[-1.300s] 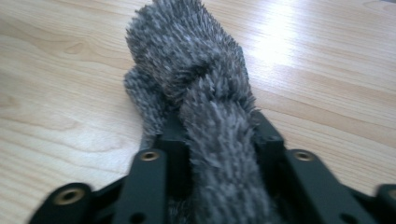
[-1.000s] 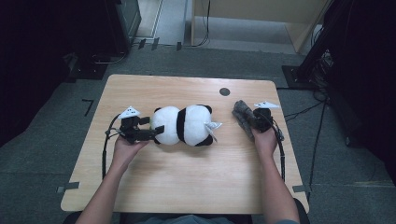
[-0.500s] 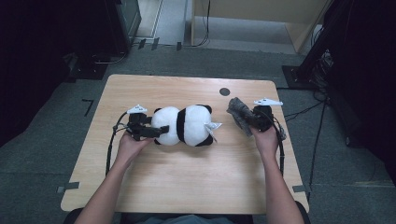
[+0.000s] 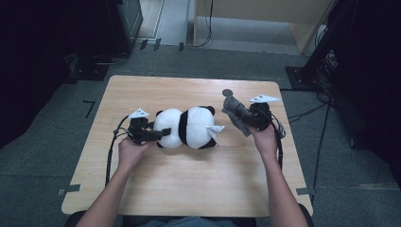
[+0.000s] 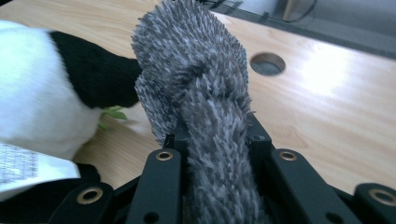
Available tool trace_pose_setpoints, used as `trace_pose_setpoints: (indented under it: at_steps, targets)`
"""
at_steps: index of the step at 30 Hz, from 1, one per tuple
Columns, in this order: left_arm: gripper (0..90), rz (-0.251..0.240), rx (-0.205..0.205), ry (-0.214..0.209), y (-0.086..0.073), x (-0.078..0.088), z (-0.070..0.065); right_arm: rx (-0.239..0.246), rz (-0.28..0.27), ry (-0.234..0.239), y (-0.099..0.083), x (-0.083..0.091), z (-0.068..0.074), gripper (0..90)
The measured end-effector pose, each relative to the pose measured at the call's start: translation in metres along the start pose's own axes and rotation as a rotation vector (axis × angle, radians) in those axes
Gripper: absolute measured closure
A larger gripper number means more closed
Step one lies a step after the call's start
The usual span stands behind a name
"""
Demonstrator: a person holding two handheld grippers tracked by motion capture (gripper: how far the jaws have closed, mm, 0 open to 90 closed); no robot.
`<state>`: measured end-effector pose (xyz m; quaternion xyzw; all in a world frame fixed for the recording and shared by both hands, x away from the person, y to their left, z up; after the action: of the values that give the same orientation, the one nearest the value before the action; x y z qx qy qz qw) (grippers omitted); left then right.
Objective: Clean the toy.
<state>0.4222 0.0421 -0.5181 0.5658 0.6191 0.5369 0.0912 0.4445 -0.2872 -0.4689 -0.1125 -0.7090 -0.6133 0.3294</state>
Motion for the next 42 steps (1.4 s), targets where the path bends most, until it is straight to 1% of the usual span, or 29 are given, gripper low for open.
trace_pose_setpoints:
  at_steps: [1, 2, 4, 6, 9, 15, 18, 21, 28, 33, 37, 42]
  targets:
    - [28.8, -0.002, 0.000, 0.001, 0.000, 0.000, 0.000, 0.013, -0.003, 0.001, 0.003, 0.000, 0.001, 74.4]
    - [28.9, -0.001, -0.001, 0.003, 0.000, 0.000, 0.000, 0.016, -0.002, 0.000, 0.005, 0.000, 0.003, 74.5]
    - [28.9, -0.002, 0.000, 0.000, 0.000, 0.000, 0.000, 0.019, 0.002, 0.014, 0.010, 0.001, 0.006, 74.6]
    - [28.7, -0.002, 0.005, 0.000, 0.000, 0.000, 0.000, 0.025, 0.016, 0.015, 0.014, 0.001, 0.009, 74.6]
    - [28.7, -0.002, 0.001, 0.004, -0.001, 0.001, -0.001, 0.036, 0.034, 0.012, 0.020, 0.001, 0.013, 74.4]
    - [28.6, 0.003, 0.002, 0.010, -0.001, 0.001, -0.002, 0.068, 0.049, 0.021, 0.037, 0.001, 0.024, 74.3]
    - [28.6, -0.004, -0.002, 0.012, -0.001, 0.001, -0.002, 0.093, 0.052, 0.024, 0.047, 0.002, 0.031, 74.3]
    - [28.6, -0.007, 0.004, 0.014, -0.001, 0.001, -0.002, 0.104, 0.057, 0.034, 0.056, 0.002, 0.037, 74.3]
    - [28.6, -0.005, 0.006, 0.014, -0.001, 0.001, -0.002, 0.165, 0.051, 0.045, 0.077, 0.003, 0.052, 74.3]
    - [28.7, -0.003, 0.006, 0.017, -0.001, 0.002, -0.003, 0.176, 0.056, 0.050, 0.091, 0.002, 0.062, 74.3]
    - [28.8, -0.006, 0.009, 0.019, -0.001, 0.002, -0.004, 0.187, 0.050, 0.069, 0.103, 0.002, 0.074, 74.3]
    - [28.9, -0.010, 0.011, 0.022, 0.000, 0.001, -0.004, 0.223, 0.051, 0.092, 0.116, -0.002, 0.097, 74.1]
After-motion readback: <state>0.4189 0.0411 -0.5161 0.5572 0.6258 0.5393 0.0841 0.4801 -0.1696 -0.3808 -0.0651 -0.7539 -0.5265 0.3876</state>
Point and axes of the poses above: each handheld gripper's, and its own axes: x roughly backward along the jaws, y roughly out of its top, z roughly to its left, the point moved 8 cm from there along -x, roughly forward along the jaws, and after that the axes turned 10 degrees about -y, right-handed, at the moved point
